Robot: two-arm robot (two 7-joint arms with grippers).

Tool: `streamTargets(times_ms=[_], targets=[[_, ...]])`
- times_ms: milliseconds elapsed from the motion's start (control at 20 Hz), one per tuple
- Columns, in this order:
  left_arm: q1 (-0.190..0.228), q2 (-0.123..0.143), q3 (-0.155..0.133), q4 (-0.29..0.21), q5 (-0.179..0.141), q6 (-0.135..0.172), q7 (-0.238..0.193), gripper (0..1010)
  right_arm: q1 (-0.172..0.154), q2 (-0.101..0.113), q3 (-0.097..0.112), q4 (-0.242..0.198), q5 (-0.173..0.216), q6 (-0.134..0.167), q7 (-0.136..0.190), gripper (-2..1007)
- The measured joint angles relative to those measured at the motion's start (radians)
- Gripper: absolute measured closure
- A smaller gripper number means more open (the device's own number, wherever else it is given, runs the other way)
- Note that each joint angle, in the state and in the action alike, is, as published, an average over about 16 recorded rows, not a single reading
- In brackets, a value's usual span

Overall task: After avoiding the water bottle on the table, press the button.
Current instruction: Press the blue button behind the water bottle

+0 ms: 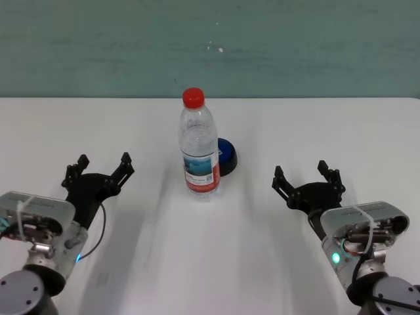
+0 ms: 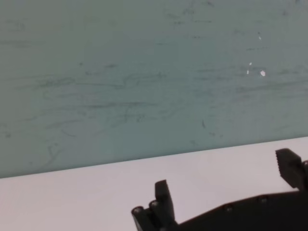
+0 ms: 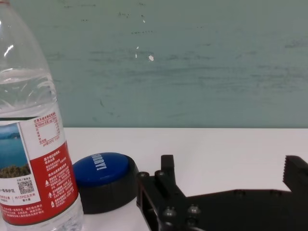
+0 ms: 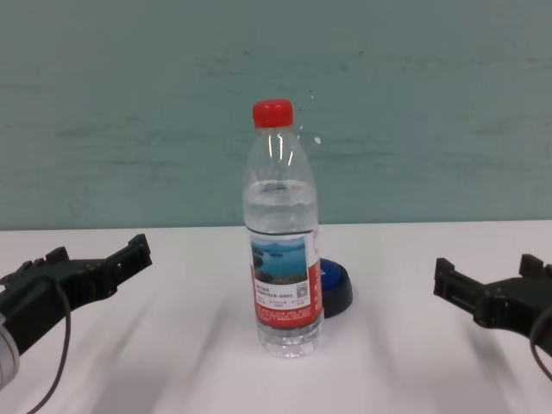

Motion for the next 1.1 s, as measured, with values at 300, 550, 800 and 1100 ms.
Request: streamTargets(times_ms=[300, 550, 800, 1100], targets=[[0.000, 0.000, 0.000, 0.000, 0.000, 0.000, 0.000, 0, 0.000, 0.000, 0.000, 0.000, 0.000, 0.000, 0.000, 1], [0.000, 0.000, 0.000, 0.000, 0.000, 0.000, 0.000, 0, 0.000, 0.000, 0.000, 0.000, 0.000, 0.000, 0.000, 1], [0.000, 0.000, 0.000, 0.000, 0.000, 0.000, 0.000, 0, 0.000, 0.000, 0.000, 0.000, 0.000, 0.000, 0.000, 1], [0.001, 0.000, -0.001, -0.001, 0.000, 0.000, -0.001, 0, 0.000, 0.000, 0.000, 0.000, 0.000, 0.000, 0.000, 1]])
